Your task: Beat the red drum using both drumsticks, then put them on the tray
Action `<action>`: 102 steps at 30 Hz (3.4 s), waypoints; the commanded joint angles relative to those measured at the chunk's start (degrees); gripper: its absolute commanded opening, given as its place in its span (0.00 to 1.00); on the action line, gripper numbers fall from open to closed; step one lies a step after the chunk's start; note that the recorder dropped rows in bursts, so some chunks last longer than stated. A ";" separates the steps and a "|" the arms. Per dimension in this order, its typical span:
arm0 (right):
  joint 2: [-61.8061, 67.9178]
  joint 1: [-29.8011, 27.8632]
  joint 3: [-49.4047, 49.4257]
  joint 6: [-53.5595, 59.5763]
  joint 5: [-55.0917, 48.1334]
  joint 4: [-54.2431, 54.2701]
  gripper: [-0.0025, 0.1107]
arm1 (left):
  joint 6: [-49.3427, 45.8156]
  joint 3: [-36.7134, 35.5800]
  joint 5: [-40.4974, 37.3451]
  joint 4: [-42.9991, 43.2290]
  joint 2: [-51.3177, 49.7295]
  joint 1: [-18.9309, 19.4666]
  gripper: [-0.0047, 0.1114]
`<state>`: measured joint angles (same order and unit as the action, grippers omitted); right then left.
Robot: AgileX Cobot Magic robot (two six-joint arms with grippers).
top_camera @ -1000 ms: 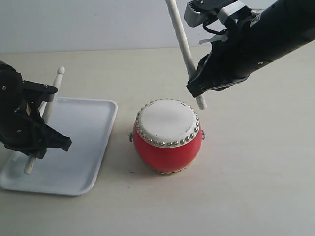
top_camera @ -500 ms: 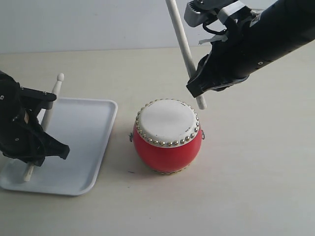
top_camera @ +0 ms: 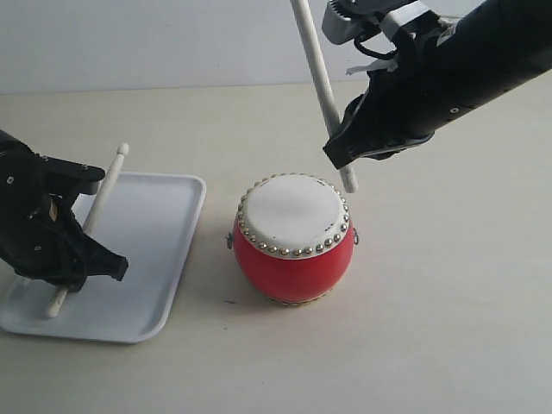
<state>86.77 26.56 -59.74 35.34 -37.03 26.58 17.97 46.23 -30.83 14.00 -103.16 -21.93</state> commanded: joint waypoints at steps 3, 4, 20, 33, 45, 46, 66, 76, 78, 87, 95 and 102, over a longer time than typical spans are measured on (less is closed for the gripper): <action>-0.06 0.09 0.00 0.52 0.18 0.39 0.02 | 0.48 -0.27 1.05 0.13 -0.60 0.26 0.04; -0.06 0.09 0.00 0.52 0.29 0.39 0.02 | 0.58 -0.27 0.80 0.13 -0.44 0.26 0.04; -0.06 0.09 0.00 0.52 0.75 1.57 0.02 | 0.80 -0.27 -0.22 0.13 2.94 0.26 0.55; 2.12 0.09 0.00 21.75 -2.32 23.43 0.02 | -2.46 -0.27 10.94 -10.69 20.36 -0.50 0.56; 9.35 0.09 0.00 38.54 -12.67 42.95 0.02 | -4.79 -0.27 23.18 -13.22 24.82 -11.03 0.56; 9.35 0.09 0.00 40.37 -14.83 45.21 0.02 | -4.20 -0.27 23.99 -13.34 25.50 -11.69 0.56; 9.35 0.09 0.00 43.15 -14.30 47.96 0.02 | -3.55 -17.28 33.19 -13.34 54.55 -17.38 0.55; 9.35 0.09 0.00 47.48 -21.21 48.21 0.02 | 12.82 -29.54 57.41 -1.16 54.70 -18.13 0.55; 9.91 0.09 0.00 47.48 -22.08 47.96 0.02 | 19.54 -29.54 63.17 9.08 53.02 -18.13 0.55; 13.47 0.09 0.00 51.95 -29.23 48.45 0.02 | 19.91 -29.54 65.21 10.39 45.75 -18.13 0.55; 13.56 0.09 0.00 56.46 -32.94 49.83 0.02 | 19.98 -29.54 71.58 9.41 39.89 -18.13 0.55; 13.56 0.09 0.00 57.55 -32.94 49.56 0.02 | 19.98 -29.54 77.86 9.14 37.49 -18.13 0.55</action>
<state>100.23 26.56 -59.74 91.89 -69.33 75.22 37.45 16.88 44.58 23.93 -64.93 -39.66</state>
